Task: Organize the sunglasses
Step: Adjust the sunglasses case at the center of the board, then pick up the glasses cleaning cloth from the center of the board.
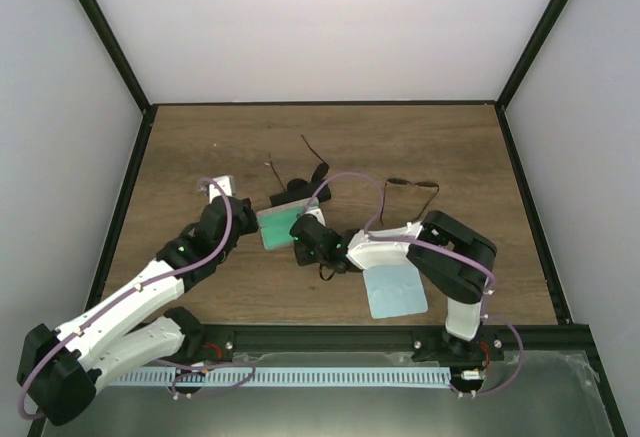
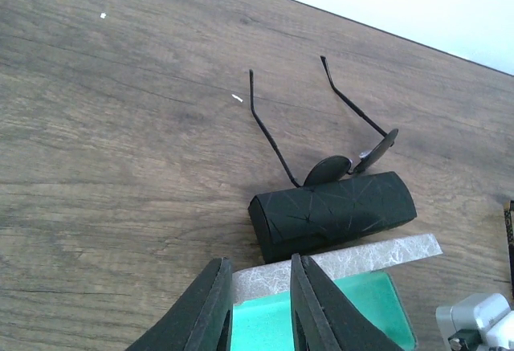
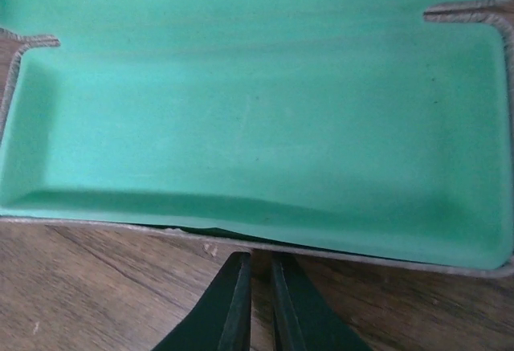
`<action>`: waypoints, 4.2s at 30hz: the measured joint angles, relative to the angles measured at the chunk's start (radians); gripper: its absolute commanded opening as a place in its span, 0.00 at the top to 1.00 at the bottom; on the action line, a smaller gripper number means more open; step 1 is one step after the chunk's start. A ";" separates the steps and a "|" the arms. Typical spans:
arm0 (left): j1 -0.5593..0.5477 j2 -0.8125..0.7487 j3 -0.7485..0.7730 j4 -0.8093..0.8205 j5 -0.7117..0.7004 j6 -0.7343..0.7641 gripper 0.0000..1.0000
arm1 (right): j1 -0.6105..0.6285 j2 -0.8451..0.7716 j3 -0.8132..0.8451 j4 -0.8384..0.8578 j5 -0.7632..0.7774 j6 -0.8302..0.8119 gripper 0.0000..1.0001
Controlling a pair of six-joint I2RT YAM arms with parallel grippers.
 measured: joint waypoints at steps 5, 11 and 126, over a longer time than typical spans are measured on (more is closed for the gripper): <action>0.000 0.000 -0.001 0.001 -0.001 0.000 0.75 | 0.000 0.009 0.005 0.016 -0.009 -0.007 0.91; 0.000 -0.003 -0.015 0.016 0.017 0.004 0.72 | 0.000 -0.084 -0.089 0.031 -0.039 -0.006 0.91; -0.478 0.961 0.422 0.069 0.073 -0.464 0.73 | -0.472 -0.613 -0.389 -0.082 -0.086 -0.097 0.29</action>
